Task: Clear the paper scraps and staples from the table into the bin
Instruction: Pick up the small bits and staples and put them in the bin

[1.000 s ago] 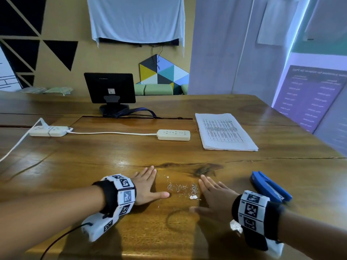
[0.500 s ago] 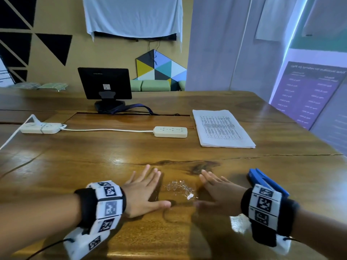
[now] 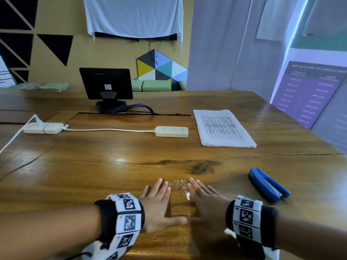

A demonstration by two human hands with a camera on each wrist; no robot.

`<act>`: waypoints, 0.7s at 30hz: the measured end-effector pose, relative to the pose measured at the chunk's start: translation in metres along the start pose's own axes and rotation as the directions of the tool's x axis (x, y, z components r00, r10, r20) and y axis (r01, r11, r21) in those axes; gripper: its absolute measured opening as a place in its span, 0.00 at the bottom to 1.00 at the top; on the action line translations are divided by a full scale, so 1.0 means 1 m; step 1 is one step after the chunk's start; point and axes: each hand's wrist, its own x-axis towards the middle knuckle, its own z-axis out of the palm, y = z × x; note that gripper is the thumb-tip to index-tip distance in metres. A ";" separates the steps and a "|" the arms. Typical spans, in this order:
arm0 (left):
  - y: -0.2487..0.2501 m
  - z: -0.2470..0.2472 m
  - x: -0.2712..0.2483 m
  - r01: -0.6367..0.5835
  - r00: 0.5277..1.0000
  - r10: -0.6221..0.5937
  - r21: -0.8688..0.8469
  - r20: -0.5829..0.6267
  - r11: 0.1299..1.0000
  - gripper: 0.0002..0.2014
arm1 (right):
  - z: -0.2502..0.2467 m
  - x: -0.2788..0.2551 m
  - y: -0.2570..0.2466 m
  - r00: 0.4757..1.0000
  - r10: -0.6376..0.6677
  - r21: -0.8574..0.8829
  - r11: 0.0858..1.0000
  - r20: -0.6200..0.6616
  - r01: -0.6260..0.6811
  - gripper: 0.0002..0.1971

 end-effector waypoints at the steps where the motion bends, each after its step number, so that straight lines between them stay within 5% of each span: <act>1: 0.004 -0.004 0.004 -0.022 1.000 0.022 -0.002 -0.010 1.000 0.54 | -0.005 0.004 -0.003 1.000 -0.002 -0.013 1.000 0.018 0.003 0.59; 5: 0.006 -0.027 0.012 -0.108 0.986 0.099 -0.065 -0.131 0.992 0.41 | -0.031 0.004 0.004 0.997 -0.042 0.088 0.995 -0.072 0.048 0.38; 9: -0.009 -0.042 0.020 -0.075 0.941 0.000 -0.210 -0.338 0.975 0.20 | -0.041 0.012 0.018 0.976 -0.019 0.153 0.987 -0.219 0.054 0.36; 13: -0.016 -0.044 0.031 -0.001 0.948 -0.076 -0.242 -0.309 0.970 0.25 | -0.039 0.027 0.013 0.984 -0.098 0.092 0.989 -0.147 0.112 0.39; 21: -0.016 -0.043 0.033 -0.028 0.963 -0.029 -0.205 -0.268 0.978 0.30 | -0.036 0.031 0.019 0.945 -0.162 0.217 0.949 -0.283 0.228 0.14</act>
